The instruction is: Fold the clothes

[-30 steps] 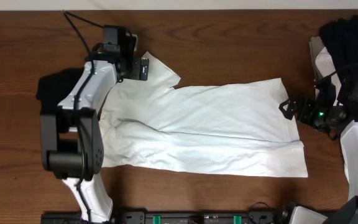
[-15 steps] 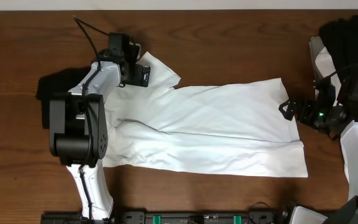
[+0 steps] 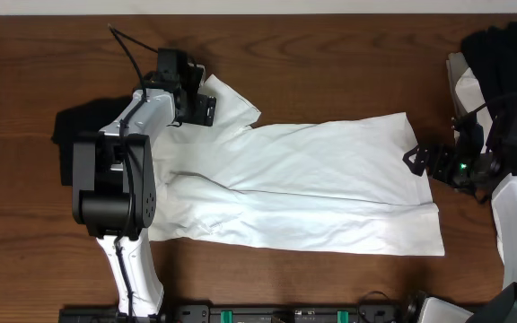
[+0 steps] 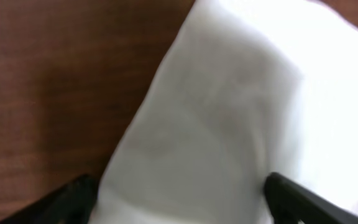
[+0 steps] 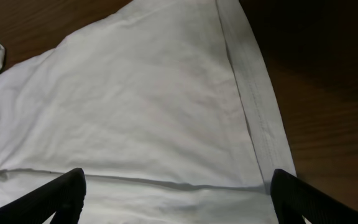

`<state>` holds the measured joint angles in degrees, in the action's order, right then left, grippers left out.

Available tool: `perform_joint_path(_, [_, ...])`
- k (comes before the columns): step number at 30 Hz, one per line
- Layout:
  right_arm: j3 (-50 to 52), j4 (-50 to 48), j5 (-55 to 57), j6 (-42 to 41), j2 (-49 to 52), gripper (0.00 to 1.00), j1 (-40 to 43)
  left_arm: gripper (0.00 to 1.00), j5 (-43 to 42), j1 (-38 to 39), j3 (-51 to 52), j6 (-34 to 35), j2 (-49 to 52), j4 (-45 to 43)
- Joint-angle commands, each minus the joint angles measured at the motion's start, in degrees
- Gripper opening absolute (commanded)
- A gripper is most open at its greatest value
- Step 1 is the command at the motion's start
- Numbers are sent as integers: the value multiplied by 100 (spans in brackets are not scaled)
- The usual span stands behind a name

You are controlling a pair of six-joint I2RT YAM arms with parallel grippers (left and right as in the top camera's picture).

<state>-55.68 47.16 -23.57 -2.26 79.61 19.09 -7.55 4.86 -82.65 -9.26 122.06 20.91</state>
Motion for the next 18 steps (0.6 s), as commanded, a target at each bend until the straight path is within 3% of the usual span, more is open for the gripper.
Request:
perform_joint_path(1, [-87, 44, -17, 166, -17, 93, -42, 95, -46, -59, -48, 33, 0, -219])
perform_joint_path(10, [-87, 96, 199, 173, -17, 93, -42, 98, -225, -170, -85, 415, -48, -654])
perform_joint_path(18, [-87, 129, 243, 173, -17, 93, -42, 81, -151, -577, -83, 1340, 15, -638])
